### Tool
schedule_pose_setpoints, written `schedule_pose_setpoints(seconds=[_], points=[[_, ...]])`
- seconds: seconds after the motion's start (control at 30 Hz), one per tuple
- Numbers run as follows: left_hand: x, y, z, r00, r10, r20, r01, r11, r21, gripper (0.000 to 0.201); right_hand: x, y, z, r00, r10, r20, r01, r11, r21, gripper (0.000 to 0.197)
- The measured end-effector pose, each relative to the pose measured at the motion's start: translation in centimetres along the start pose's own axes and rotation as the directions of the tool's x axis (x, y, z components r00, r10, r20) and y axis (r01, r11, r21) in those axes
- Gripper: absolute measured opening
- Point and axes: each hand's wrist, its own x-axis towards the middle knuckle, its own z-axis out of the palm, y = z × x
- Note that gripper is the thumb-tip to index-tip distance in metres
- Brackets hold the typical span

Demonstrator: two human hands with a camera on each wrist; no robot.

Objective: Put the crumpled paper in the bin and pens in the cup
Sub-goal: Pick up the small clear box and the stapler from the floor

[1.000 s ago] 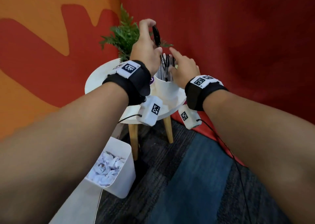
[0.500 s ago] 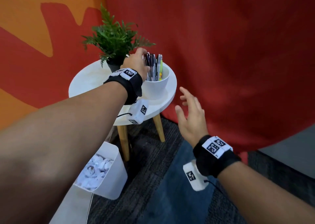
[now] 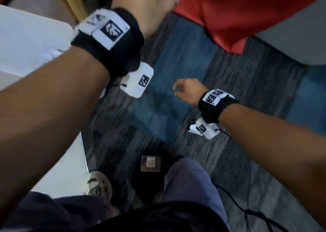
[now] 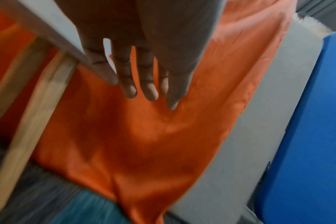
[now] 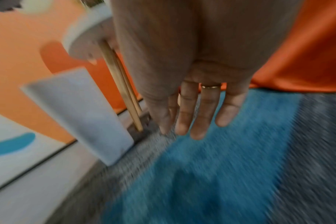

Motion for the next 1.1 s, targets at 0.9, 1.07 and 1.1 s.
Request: schedule_pose_setpoints(seconds=[0.9, 1.07, 1.1], points=[[-32.3, -17.9, 20.5, 0.244, -0.316, 0.917, -0.141, 0.924, 0.356, 0.044, -1.3, 12.0, 16.3, 0.958, 0.197, 0.207, -0.055, 0.838, -0.543, 0.057], [-32.8, -18.5, 21.0, 0.23, -0.318, 0.92, -0.139, 0.925, 0.355, 0.051, -1.1, 10.5, 15.7, 0.96, 0.195, 0.201, -0.068, 0.858, -0.509, 0.049], [-32.8, -18.5, 20.9, 0.206, -0.322, 0.924, -0.128, 0.927, 0.352, 0.053, -1.0, 10.1, 15.5, 0.959, 0.197, 0.205, -0.072, 0.866, -0.495, 0.053]])
